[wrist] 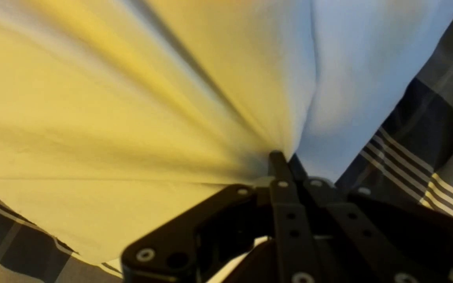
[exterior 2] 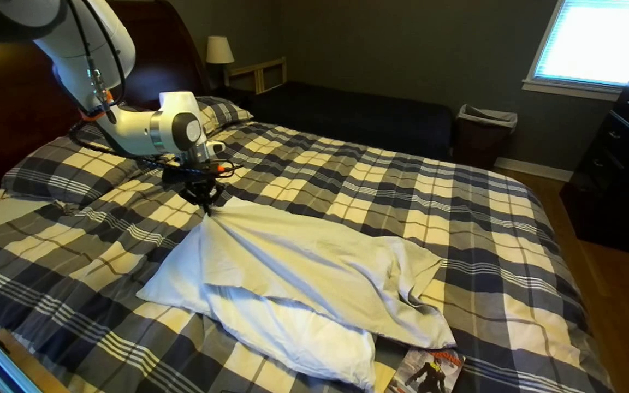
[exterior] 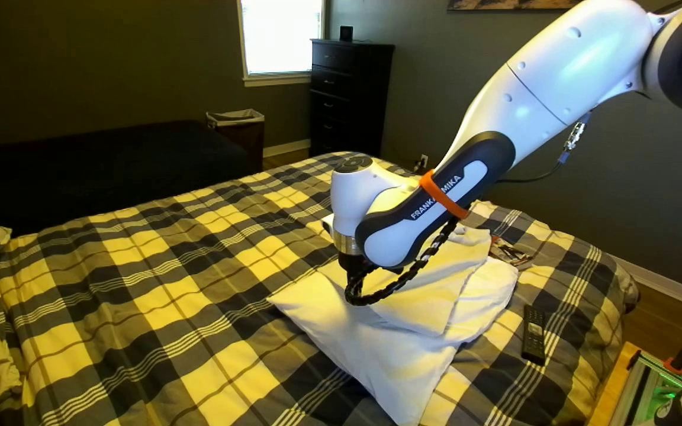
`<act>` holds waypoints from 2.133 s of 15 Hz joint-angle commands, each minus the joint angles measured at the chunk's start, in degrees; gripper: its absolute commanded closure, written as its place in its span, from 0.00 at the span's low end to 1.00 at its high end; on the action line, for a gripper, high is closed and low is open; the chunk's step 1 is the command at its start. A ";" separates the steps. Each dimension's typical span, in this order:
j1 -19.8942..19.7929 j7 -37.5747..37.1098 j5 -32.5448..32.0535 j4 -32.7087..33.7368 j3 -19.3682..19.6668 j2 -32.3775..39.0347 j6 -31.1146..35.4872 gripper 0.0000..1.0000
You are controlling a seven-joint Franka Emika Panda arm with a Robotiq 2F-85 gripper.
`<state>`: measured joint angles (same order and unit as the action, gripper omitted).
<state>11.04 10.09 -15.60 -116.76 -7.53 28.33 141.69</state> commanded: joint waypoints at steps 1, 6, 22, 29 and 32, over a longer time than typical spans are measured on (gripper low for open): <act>-0.41 0.66 2.87 -2.26 -2.04 -1.47 0.64 1.00; -0.21 0.44 4.68 -3.13 -3.36 -2.04 1.27 1.00; 1.09 -1.18 6.53 -2.11 -5.08 -1.74 1.67 1.00; 1.94 -2.75 7.14 -3.65 -4.26 -3.87 2.13 0.67; 3.26 -4.86 3.90 -7.94 -2.87 -8.30 1.78 0.44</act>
<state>12.28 8.34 -8.53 -118.85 -12.32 25.51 142.47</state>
